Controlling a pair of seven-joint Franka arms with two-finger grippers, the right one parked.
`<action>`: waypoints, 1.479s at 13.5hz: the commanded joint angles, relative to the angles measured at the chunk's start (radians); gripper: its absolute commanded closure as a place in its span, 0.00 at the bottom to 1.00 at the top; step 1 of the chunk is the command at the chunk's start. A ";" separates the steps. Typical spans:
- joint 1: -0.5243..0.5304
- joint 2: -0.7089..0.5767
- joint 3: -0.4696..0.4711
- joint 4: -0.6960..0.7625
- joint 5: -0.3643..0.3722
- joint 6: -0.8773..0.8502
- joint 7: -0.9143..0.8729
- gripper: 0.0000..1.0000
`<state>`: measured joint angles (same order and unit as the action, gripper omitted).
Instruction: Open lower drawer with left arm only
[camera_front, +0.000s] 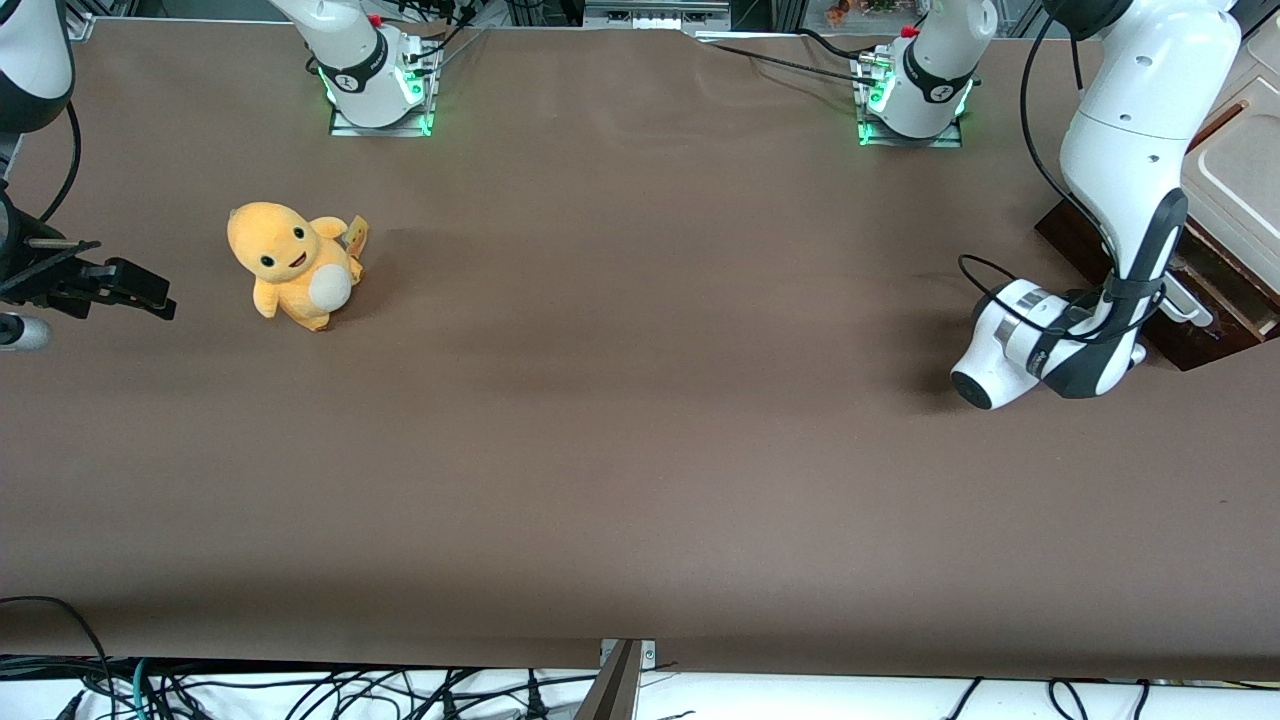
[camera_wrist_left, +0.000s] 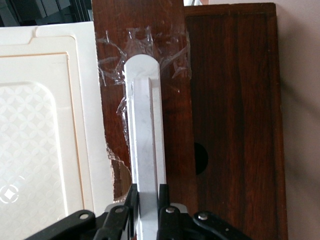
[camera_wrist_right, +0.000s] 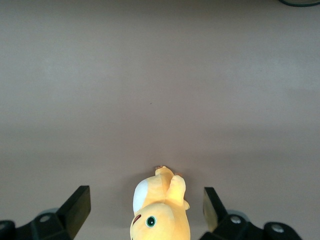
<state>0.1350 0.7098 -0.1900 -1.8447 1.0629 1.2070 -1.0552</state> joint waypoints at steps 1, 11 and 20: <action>-0.038 -0.012 -0.003 0.019 0.011 -0.060 0.029 0.87; -0.060 0.019 -0.003 0.042 0.015 -0.058 0.035 0.86; -0.084 0.020 -0.002 0.048 0.015 -0.060 0.037 0.86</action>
<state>0.0793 0.7281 -0.1893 -1.8158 1.0630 1.1985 -1.0543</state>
